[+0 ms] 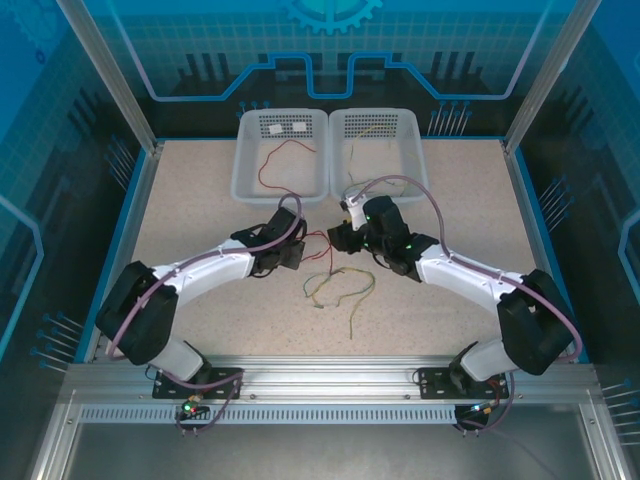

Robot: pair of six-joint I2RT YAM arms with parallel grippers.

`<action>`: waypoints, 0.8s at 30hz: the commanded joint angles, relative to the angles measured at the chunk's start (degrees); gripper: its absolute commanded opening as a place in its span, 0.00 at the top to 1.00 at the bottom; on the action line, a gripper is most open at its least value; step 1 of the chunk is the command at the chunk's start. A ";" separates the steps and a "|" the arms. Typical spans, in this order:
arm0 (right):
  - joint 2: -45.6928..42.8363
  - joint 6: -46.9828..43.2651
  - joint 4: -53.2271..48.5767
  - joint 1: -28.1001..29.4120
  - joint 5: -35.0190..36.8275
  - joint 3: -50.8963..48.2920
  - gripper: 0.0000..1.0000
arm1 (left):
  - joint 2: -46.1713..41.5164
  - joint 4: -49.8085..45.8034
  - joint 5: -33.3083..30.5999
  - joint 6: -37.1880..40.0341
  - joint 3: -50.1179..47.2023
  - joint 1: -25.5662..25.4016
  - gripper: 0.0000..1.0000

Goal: Untangle the cables

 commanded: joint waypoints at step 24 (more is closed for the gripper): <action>-4.19 -1.72 6.53 0.19 0.65 -4.77 0.48 | -2.45 -3.07 1.37 4.00 0.74 -0.36 0.55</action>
